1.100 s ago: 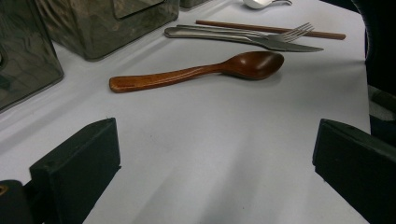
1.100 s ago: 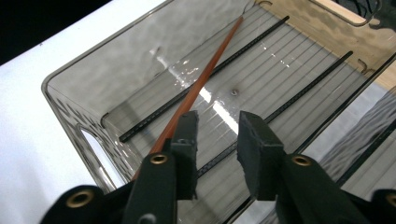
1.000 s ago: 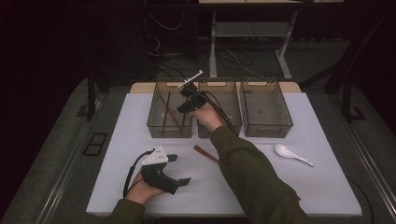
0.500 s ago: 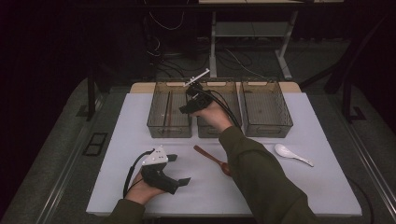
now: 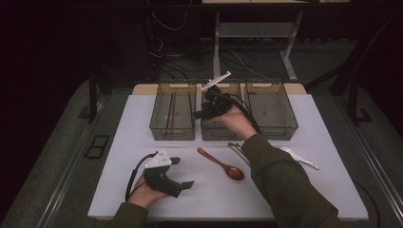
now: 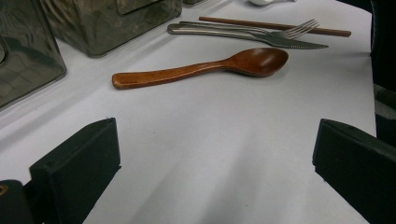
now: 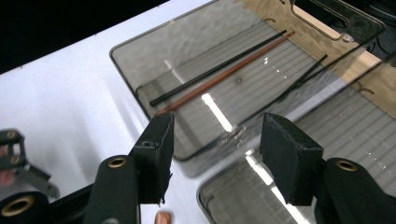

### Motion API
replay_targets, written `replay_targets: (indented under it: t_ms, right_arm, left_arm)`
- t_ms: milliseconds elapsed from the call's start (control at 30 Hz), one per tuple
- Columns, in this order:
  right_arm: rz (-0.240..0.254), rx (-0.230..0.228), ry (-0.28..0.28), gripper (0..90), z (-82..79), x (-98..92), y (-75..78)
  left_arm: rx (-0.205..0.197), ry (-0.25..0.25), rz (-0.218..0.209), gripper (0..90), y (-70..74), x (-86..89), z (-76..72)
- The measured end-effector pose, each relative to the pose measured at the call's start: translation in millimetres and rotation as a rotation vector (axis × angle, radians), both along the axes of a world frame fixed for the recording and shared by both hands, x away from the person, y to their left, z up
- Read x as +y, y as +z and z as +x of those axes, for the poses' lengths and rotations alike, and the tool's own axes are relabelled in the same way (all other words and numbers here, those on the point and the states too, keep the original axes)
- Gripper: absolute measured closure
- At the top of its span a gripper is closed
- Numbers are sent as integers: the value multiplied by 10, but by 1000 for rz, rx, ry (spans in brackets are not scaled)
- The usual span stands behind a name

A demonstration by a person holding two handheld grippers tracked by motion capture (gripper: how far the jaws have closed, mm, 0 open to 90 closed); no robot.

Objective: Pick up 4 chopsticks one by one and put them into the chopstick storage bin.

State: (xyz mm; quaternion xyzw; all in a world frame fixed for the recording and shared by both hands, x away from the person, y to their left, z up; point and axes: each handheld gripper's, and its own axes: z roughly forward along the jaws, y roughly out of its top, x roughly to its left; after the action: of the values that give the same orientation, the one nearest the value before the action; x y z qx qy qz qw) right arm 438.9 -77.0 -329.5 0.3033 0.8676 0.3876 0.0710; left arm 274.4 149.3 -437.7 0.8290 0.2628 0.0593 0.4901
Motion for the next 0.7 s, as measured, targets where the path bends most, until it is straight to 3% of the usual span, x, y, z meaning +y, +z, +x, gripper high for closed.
replay_targets:
  t_ms: [400,700]
  right_arm:
    - [17,-10,16,430,-190,-404,-4]
    - [26,-18,31,425,-390,-723,-104]
  left_arm:
    - [3,5,2,0,1,0,-3]
    - [3,6,8,0,-2,2,4]
